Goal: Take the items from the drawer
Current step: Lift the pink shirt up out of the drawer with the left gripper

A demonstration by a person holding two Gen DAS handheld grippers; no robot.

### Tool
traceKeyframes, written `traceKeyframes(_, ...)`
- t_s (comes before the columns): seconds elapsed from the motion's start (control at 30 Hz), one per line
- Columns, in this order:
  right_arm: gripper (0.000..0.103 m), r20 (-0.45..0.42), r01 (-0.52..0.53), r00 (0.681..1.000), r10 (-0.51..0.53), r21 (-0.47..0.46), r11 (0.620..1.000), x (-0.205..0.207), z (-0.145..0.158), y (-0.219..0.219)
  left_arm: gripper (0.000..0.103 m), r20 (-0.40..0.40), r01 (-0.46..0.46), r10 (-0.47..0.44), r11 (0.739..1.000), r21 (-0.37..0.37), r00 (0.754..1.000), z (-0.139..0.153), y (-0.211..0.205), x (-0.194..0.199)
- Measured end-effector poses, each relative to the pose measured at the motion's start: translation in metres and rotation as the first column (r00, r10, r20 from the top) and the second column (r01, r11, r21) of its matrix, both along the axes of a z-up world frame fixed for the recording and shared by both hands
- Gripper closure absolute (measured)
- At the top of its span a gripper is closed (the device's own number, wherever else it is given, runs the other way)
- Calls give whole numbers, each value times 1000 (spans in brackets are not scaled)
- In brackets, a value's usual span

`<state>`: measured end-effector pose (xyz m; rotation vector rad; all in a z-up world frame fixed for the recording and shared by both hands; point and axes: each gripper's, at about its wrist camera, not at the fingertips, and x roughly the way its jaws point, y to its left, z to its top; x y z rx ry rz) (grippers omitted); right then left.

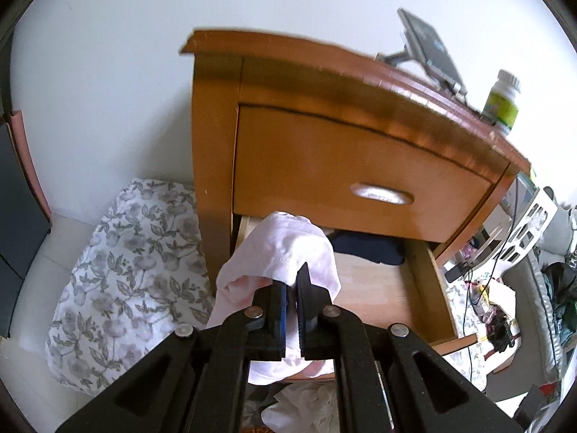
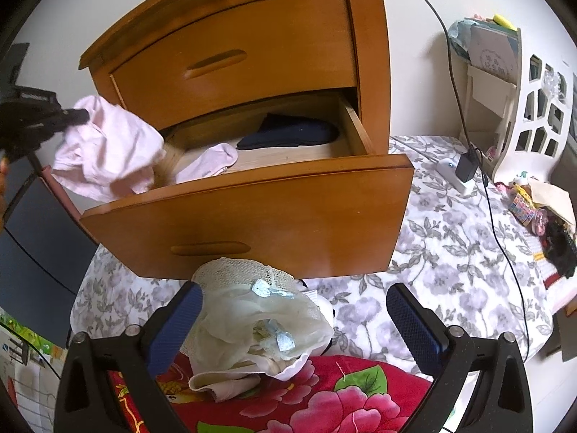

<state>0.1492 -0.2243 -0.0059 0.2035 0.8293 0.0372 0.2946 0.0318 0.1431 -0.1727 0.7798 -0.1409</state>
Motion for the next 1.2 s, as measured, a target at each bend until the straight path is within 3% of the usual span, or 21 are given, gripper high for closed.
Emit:
traceKeyframes(0.43,0,58,6,998,-3,-49,999,-26,27,12,99,132,62,-64,998,15,989,59,-11,-50)
traceKeyframes(0.77,0,94,12,996,-7,-50,999,-43,41,14,99,264,101,-111,994,52,958,112,-30,-107)
traceKeyframes(0.97,0,126,15,992,-9,-46,999,-56,54,14,99,285,111,-111,994,18,952,116,-31,-128)
traceKeyframes(1.2,0,147,21,989,-16,-33,999,-64,60,10,99,289,123,-126,992,28,949,108,-34,-151)
